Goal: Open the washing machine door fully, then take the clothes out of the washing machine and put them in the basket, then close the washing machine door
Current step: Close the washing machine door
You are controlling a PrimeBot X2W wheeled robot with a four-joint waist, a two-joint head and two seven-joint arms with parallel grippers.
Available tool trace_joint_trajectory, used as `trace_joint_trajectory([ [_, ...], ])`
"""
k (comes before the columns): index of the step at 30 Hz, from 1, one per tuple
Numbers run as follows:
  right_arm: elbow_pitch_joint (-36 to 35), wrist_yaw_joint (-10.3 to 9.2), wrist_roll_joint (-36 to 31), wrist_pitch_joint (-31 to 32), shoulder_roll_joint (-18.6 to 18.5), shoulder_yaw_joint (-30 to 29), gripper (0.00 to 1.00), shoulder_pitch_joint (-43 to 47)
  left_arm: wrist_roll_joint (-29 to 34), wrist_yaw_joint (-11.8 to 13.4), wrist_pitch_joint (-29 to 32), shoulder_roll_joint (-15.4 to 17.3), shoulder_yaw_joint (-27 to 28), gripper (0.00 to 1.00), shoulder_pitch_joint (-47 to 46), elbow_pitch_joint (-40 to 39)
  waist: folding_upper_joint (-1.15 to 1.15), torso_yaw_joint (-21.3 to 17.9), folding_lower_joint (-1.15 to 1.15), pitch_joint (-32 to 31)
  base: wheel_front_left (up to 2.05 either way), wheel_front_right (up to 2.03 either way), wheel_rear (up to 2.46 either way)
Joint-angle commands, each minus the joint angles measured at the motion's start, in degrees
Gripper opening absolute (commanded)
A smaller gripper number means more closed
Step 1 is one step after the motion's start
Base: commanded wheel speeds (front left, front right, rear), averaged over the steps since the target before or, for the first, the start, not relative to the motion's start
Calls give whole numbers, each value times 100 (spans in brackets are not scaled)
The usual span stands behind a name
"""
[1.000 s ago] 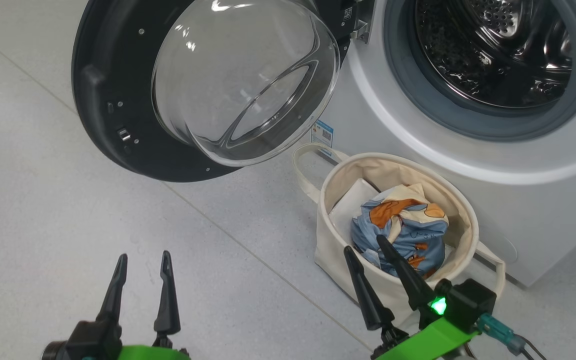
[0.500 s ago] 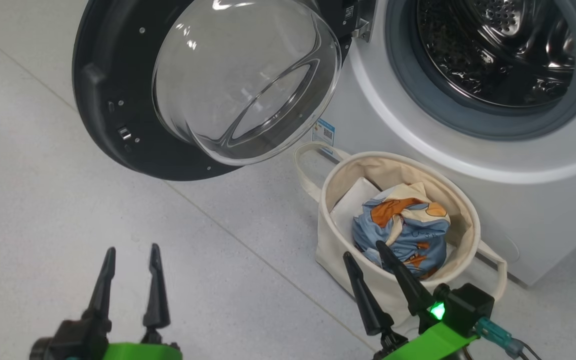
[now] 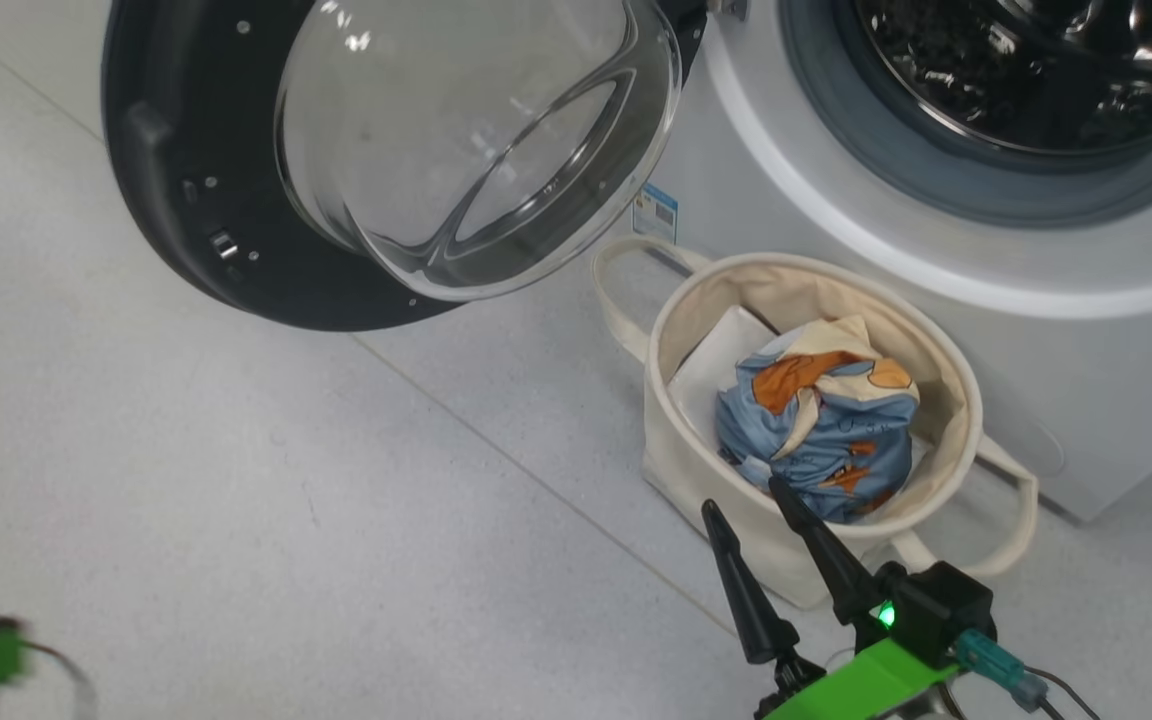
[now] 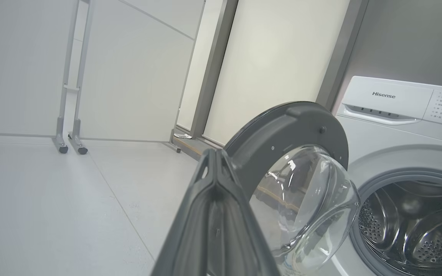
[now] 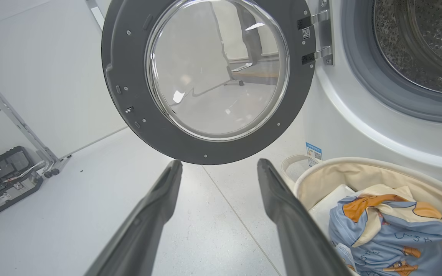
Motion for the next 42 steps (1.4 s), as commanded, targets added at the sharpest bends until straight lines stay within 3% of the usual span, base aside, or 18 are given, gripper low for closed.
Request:
trace_joint_trajectory([
  [1,-123,5,-72,-70,13,103,100,-232,-342,-65,237,471,406,0,-419,-279,0,-14,0,91,0,0,0],
  [6,-35,5,-258,-70,-106,168,100,-408,-2049,-103,1441,1523,1130,0,-1270,273,0,-60,0,363,0,0,0],
  [11,-146,5,-373,-70,-288,121,100,-610,-3220,-114,2232,2404,1524,0,-2275,1314,0,-196,0,732,0,0,0],
  [20,-242,5,-522,-70,-689,70,100,-756,-4211,-124,3117,3198,1501,0,-3383,2932,0,-537,0,1312,0,0,0],
  [27,-409,5,-657,-70,-1185,-92,100,-832,-4444,-127,3412,3252,1068,0,-4183,3578,0,-661,0,1733,0,0,0],
  [35,-474,5,-681,-70,-1344,-99,100,-780,-4712,-120,3931,3102,686,0,-4618,3906,0,-877,0,1755,0,0,0],
  [42,-577,5,-749,-70,-1428,-138,100,-755,-4959,24,4115,3080,761,0,-4861,3982,0,-1041,0,1783,0,0,0],
])
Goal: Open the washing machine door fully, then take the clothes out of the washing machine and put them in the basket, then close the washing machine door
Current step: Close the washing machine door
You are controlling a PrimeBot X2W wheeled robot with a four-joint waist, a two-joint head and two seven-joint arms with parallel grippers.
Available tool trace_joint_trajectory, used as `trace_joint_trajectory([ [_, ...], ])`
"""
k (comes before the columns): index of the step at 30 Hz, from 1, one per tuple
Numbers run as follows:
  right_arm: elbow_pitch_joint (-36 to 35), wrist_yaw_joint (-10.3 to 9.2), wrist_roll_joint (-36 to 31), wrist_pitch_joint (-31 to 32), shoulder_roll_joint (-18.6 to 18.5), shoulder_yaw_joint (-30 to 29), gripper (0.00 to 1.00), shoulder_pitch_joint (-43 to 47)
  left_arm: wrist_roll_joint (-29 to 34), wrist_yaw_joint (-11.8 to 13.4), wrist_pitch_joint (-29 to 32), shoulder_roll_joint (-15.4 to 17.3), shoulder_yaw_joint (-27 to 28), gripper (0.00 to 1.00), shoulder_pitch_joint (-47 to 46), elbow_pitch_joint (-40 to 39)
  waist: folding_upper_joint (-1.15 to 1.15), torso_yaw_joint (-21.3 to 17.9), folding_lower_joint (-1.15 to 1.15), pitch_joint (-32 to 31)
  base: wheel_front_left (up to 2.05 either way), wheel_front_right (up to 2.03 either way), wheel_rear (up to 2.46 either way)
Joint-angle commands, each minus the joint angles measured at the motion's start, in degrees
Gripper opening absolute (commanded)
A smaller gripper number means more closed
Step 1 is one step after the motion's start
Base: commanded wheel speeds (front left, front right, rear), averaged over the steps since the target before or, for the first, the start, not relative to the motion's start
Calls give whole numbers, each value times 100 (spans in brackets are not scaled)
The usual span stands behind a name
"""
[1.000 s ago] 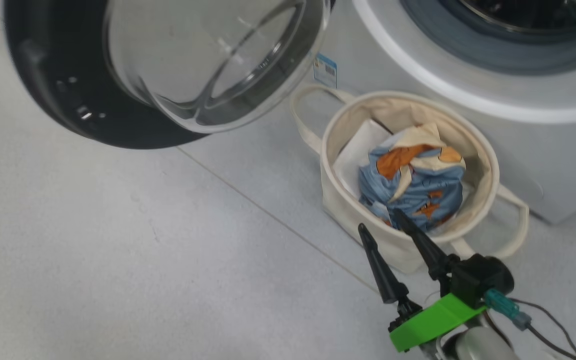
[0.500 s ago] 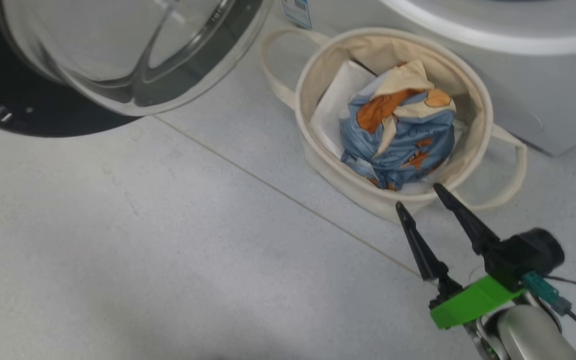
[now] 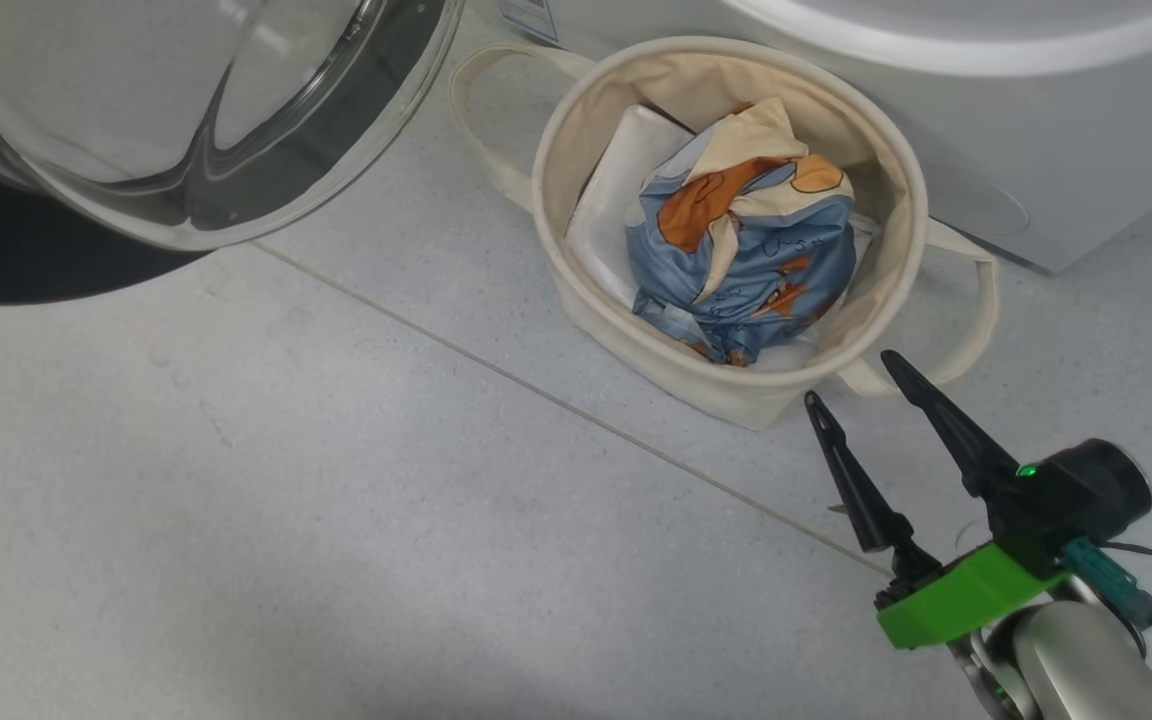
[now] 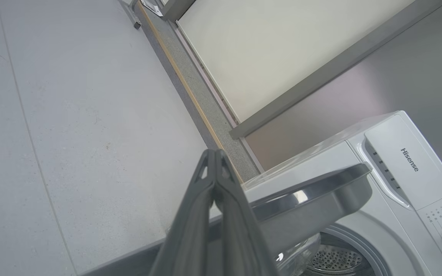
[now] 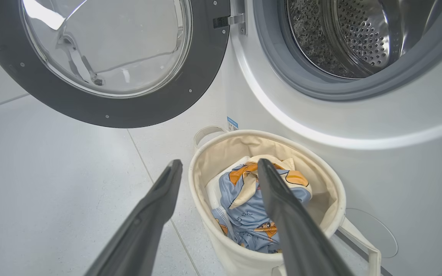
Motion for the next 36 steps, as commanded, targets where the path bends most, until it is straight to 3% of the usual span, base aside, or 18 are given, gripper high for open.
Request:
trace_joint_trajectory([
  [1,-205,5,-45,-70,-51,98,100,96,-43,30,77,422,202,0,-125,-123,0,-45,-1,-2,0,0,0],
  [19,-362,5,-109,-38,-150,59,100,319,-88,147,572,102,-224,0,-116,-65,0,-170,-1,-220,0,0,0],
  [29,-372,5,-120,-36,-73,24,100,342,-244,334,1250,2,-464,0,115,-164,0,-161,-1,-148,0,0,0],
  [36,-190,5,-180,-58,165,-139,100,228,118,152,1814,27,-1114,0,714,-777,0,-123,-1,-213,0,0,0],
])
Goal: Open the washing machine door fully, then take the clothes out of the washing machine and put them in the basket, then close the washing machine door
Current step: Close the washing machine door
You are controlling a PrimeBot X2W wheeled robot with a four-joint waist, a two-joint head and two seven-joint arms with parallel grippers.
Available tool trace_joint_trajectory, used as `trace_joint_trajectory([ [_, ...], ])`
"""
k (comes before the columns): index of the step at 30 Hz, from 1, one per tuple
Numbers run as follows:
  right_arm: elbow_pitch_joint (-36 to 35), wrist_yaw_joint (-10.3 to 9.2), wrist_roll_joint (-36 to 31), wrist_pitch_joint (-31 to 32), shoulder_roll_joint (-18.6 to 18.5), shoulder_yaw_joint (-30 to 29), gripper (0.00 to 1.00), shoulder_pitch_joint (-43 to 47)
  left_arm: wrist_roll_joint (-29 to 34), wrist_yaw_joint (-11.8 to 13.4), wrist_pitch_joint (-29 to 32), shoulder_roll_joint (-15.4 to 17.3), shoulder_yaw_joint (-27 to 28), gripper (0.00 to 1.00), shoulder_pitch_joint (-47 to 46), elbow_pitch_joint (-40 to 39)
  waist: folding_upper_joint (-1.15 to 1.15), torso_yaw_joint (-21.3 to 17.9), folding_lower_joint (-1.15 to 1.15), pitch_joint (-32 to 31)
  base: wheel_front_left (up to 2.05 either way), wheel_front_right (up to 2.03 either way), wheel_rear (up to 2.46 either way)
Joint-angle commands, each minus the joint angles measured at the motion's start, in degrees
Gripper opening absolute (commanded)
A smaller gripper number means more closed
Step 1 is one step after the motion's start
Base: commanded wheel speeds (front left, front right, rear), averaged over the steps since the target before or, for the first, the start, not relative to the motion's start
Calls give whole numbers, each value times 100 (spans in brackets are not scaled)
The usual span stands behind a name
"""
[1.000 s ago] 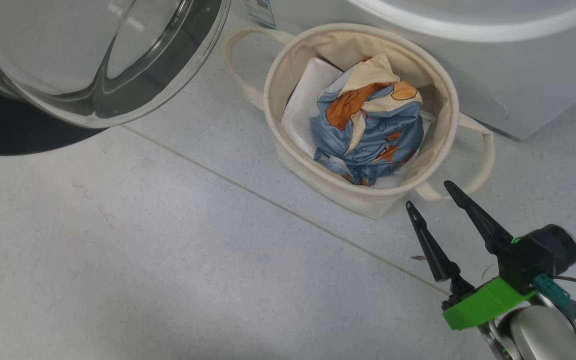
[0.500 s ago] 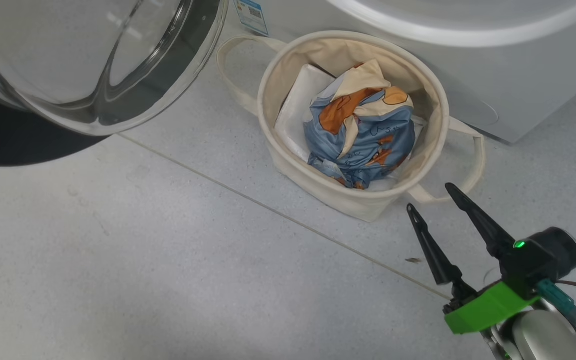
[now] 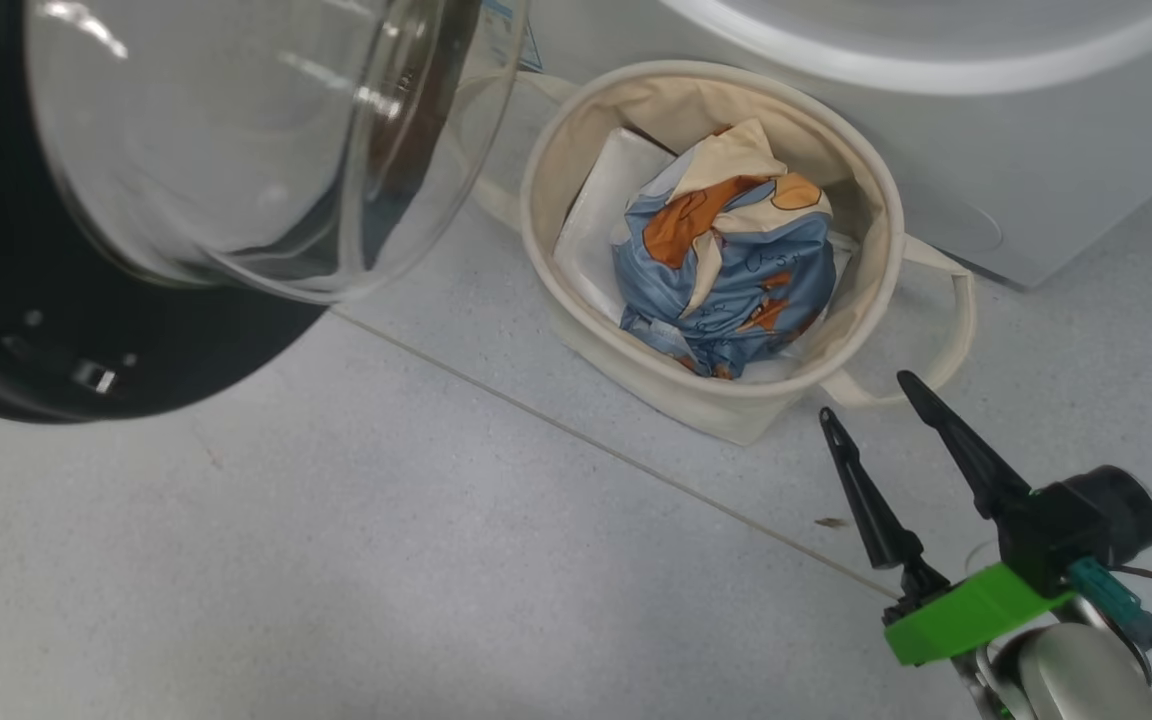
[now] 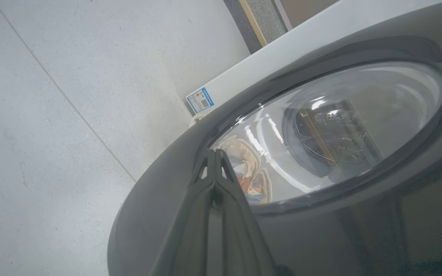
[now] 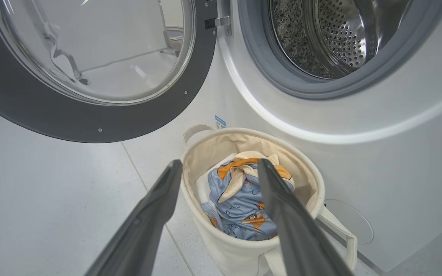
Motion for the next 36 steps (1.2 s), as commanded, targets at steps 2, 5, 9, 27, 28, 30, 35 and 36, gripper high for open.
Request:
trace_joint_trajectory([
  [2,-110,5,-81,-65,148,43,100,-74,-3,-91,96,331,157,0,33,-429,-1,7,0,-51,0,0,0],
  [5,-80,5,-112,-68,328,19,100,-156,-55,-137,201,216,60,0,226,-872,-1,-28,0,-104,0,0,0],
  [9,-24,5,-110,-69,511,-1,100,-259,-36,-172,289,92,-100,0,528,-1457,-1,-129,0,-155,0,0,0],
  [27,39,5,-9,-71,994,-255,100,-533,50,-265,379,-468,-803,0,1232,-3282,-1,-778,0,-195,0,0,0],
  [28,27,5,2,-71,1017,-297,100,-543,76,-273,360,-507,-861,0,1248,-3371,-1,-813,0,-197,0,0,0],
  [30,-6,5,28,-71,1066,-373,100,-557,115,-287,332,-594,-990,0,1282,-3526,-1,-875,0,-199,0,0,0],
  [35,-64,5,56,-71,1161,-485,100,-595,229,-315,165,-837,-1290,0,1264,-3828,-1,-1037,0,-187,0,0,0],
  [36,-71,5,66,-71,1175,-507,100,-603,260,-318,121,-888,-1348,0,1252,-3860,-1,-1073,0,-182,0,0,0],
])
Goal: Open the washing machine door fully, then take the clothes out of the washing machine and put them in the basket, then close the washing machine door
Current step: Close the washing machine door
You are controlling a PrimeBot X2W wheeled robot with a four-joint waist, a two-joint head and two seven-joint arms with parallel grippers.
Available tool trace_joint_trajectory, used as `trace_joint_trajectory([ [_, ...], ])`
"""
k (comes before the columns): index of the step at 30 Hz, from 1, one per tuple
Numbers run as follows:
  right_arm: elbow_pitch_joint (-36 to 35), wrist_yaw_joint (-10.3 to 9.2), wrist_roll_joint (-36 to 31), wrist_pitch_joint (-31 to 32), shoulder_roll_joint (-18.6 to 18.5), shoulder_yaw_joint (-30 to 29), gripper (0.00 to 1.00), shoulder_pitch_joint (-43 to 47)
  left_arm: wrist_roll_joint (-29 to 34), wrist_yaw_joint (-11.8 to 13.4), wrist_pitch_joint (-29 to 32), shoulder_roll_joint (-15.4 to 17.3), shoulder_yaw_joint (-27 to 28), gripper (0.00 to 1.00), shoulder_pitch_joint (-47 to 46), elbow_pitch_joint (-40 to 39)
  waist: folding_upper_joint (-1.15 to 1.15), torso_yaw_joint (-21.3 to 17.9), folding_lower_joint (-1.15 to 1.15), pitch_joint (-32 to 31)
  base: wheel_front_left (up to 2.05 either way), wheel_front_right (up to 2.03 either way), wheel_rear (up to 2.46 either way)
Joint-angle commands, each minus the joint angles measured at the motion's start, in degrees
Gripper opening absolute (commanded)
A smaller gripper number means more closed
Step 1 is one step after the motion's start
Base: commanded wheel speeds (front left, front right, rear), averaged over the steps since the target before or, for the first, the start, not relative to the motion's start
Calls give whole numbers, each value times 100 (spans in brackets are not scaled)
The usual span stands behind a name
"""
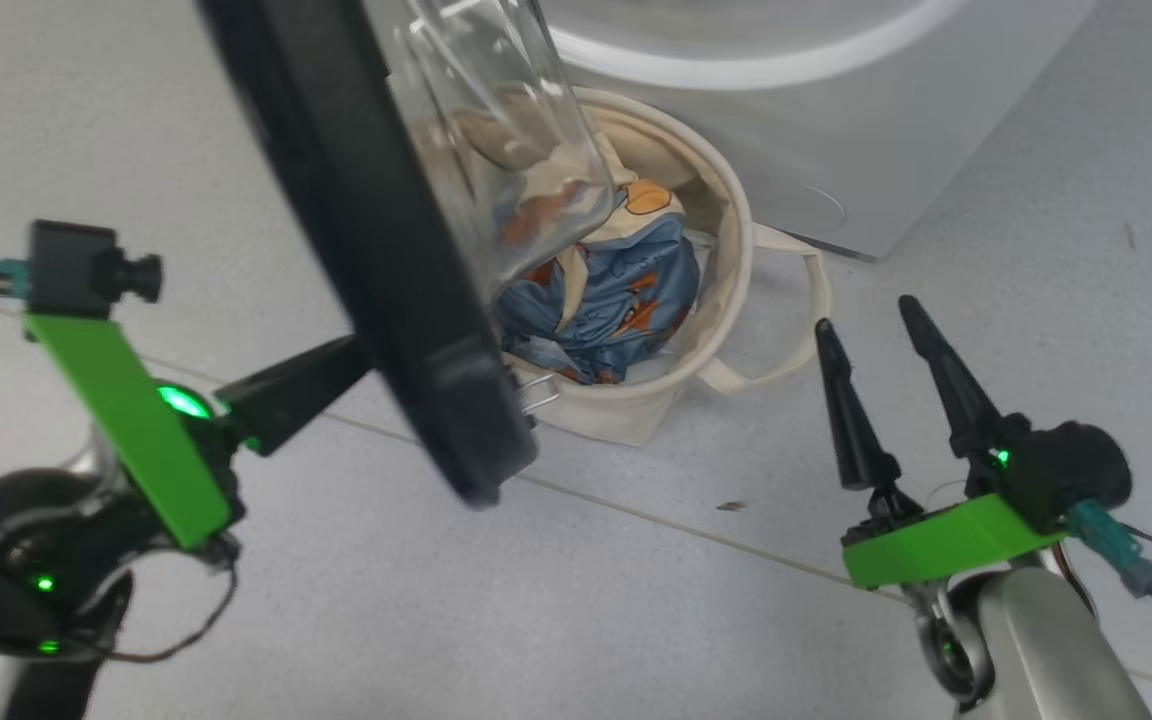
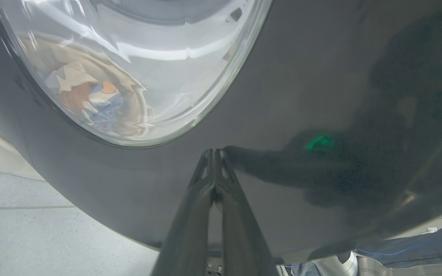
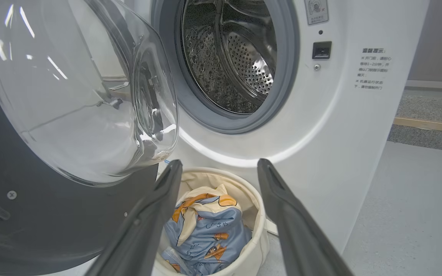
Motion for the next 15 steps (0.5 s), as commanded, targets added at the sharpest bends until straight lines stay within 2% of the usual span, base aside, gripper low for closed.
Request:
trace_joint_trajectory([
  [1,-211,5,56,-70,79,52,100,-133,98,-72,-72,109,151,0,-160,-263,0,-66,0,13,0,0,0],
  [5,-214,5,92,-70,118,-116,100,-149,348,-79,-360,-131,-200,0,-314,-372,0,-204,0,19,0,0,0],
  [8,-223,5,117,-70,132,-230,100,-173,721,-80,-790,-273,-522,0,-484,-429,0,-316,0,40,0,0,0],
  [15,-277,5,365,-70,139,-560,100,-277,1430,-81,-1943,-348,-1540,0,-982,-48,0,-593,0,181,0,0,0],
])
